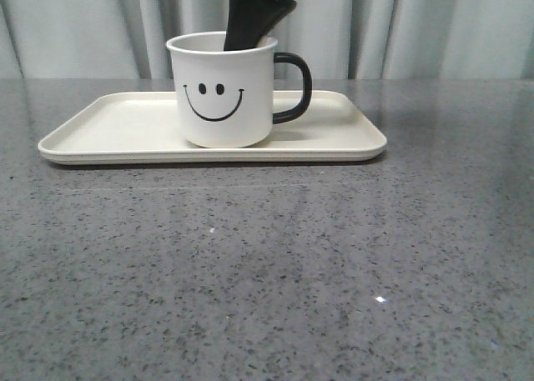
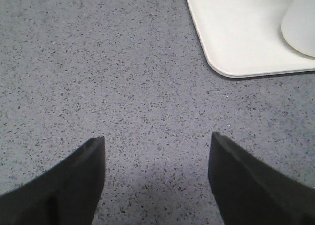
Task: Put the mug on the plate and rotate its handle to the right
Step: 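Lower the turned mug back onto the tray with the right gripper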
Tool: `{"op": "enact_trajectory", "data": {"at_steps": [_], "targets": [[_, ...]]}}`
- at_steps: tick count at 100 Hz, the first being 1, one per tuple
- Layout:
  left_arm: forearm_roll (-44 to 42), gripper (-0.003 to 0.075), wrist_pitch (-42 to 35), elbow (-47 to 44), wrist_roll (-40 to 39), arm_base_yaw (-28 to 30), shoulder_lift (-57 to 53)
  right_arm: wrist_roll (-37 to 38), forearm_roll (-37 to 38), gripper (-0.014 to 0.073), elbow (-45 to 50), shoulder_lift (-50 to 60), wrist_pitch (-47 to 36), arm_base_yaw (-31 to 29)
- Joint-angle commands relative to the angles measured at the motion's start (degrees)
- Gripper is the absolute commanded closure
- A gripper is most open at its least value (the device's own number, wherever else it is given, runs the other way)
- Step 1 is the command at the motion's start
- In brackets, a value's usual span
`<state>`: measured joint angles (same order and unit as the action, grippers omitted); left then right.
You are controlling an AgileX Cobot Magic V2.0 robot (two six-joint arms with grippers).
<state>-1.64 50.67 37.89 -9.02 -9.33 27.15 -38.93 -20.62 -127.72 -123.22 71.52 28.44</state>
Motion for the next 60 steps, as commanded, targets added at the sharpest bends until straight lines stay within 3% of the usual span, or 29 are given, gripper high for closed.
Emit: {"op": "enact_trajectory", "data": {"at_steps": [1, 60], "targets": [[0.2, 0.0283, -4.2, 1.4, -0.4, -0.1, 0.3, -0.8, -2.0, 0.0652, -1.6, 3.5, 5.0, 0.0], [0.2, 0.0283, -4.2, 1.4, -0.4, -0.1, 0.3, -1.4, -2.0, 0.0652, -1.6, 3.4, 5.0, 0.0]]}}
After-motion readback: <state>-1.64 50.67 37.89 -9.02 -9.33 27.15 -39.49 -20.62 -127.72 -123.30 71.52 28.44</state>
